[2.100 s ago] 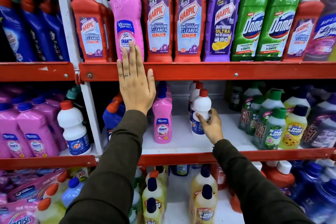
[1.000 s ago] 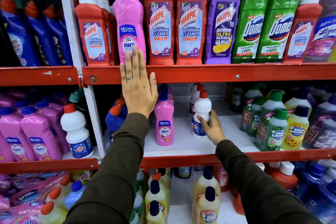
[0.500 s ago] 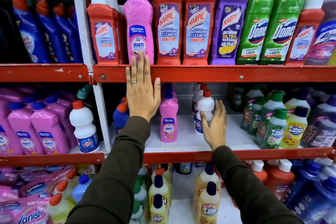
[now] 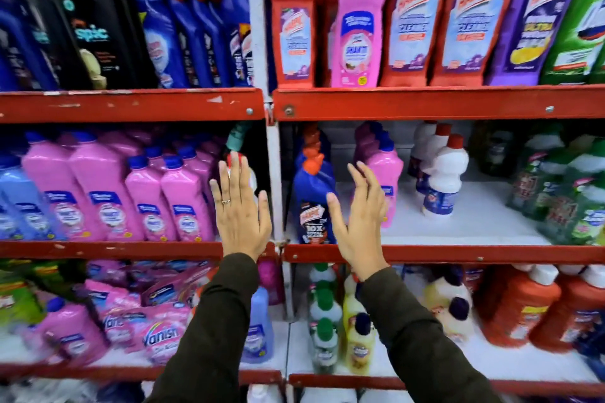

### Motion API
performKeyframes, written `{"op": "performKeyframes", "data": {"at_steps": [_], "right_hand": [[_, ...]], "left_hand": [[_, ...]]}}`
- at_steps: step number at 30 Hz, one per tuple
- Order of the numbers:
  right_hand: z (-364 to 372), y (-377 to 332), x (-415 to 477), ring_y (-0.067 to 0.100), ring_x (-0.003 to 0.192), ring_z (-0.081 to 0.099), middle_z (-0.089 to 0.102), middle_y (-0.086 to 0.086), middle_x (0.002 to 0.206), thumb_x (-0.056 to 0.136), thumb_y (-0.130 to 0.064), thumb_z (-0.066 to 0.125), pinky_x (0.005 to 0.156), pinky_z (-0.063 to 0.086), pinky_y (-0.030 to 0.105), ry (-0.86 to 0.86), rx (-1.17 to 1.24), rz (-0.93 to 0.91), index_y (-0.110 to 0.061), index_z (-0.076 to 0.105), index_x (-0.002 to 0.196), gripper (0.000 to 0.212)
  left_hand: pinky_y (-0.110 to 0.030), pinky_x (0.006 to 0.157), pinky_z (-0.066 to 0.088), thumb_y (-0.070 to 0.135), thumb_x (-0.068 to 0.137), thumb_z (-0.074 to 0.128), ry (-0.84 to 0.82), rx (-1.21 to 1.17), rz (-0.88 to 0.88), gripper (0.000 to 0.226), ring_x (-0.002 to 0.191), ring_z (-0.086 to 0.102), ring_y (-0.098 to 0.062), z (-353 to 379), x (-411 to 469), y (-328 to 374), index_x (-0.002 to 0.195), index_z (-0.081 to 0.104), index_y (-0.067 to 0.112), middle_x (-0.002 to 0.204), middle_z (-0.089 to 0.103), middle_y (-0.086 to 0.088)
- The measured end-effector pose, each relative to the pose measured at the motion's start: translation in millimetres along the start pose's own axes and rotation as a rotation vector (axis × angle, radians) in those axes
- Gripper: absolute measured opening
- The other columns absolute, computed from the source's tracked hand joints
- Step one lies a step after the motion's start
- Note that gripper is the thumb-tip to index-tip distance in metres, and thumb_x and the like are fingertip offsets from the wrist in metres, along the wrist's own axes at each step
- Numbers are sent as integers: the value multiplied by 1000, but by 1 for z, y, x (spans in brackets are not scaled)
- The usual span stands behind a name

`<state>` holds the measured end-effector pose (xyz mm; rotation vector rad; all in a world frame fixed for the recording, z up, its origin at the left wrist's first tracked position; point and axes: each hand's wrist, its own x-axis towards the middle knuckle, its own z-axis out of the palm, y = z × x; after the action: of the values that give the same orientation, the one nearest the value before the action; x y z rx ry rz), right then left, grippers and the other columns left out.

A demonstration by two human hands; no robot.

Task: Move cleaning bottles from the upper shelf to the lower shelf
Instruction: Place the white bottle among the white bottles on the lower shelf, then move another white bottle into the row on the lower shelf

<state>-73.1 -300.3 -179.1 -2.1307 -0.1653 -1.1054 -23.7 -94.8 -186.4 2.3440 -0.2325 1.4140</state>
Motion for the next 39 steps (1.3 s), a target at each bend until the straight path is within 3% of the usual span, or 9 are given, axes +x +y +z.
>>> {"op": "performKeyframes", "data": {"at_steps": [2,8,11,13,14,18,23,35,39], "right_hand": [[19,-26,-6,21,147,37,37,3,156,103,-34,53,122,27,34,-25,87,-67,-14,40,152,55],[89,-80,-17,23,137,47,42,7,148,104,-23,52,114,41,42,-249,287,-131,-6,40,150,50],[115,-92,-12,18,148,35,33,9,159,105,-22,49,124,28,27,-299,297,-41,-7,30,155,55],[128,-96,-8,18,152,27,25,12,164,105,-22,48,121,15,10,-341,277,3,-6,22,159,62],[134,-97,-6,21,153,25,23,13,165,104,-24,49,120,13,9,-358,269,27,-6,19,160,67],[150,-95,-3,28,151,31,29,15,162,100,-29,59,124,27,34,-385,298,184,-8,12,162,80],[152,-92,-1,28,134,55,55,11,147,97,-28,66,112,47,46,-382,336,279,-11,34,152,66],[117,-98,-7,19,138,50,47,2,153,98,-29,63,115,46,37,-313,389,136,-20,27,157,69],[92,-96,-12,14,134,53,51,-1,151,98,-30,65,111,49,31,-314,419,166,-24,27,157,71]], "left_hand": [[-48,131,2,27,103,36,-22,-12,-15,69,161,0,-26,-1,-12,-24,164,10,9,173,10,-13],[-40,130,-6,31,105,35,-60,-3,-65,72,161,-6,-24,16,-51,-91,164,-2,10,172,-1,-11],[-41,130,-9,32,105,32,-91,38,-40,75,160,-11,-24,30,-64,-110,163,-10,10,170,3,-17],[-44,130,-8,34,105,30,-112,61,-32,76,159,-14,-25,40,-68,-116,162,-13,9,169,3,-18],[-44,130,-8,34,105,31,-116,58,-37,76,159,-15,-25,43,-68,-117,162,-13,9,169,3,-18],[-44,129,-11,34,105,30,-104,39,-30,77,159,-17,-26,48,-71,-121,162,-14,9,171,-13,-14],[-44,129,-10,33,105,30,-96,42,-17,77,158,-18,-27,49,-72,-121,162,-15,8,169,-26,-11],[-44,130,-10,29,103,33,-120,78,-39,77,159,-17,-28,47,-71,-119,162,-9,5,169,-24,-14],[-48,130,-6,28,103,35,-150,119,-84,73,159,-16,-30,43,-71,-111,162,1,1,170,-11,-19]]}}
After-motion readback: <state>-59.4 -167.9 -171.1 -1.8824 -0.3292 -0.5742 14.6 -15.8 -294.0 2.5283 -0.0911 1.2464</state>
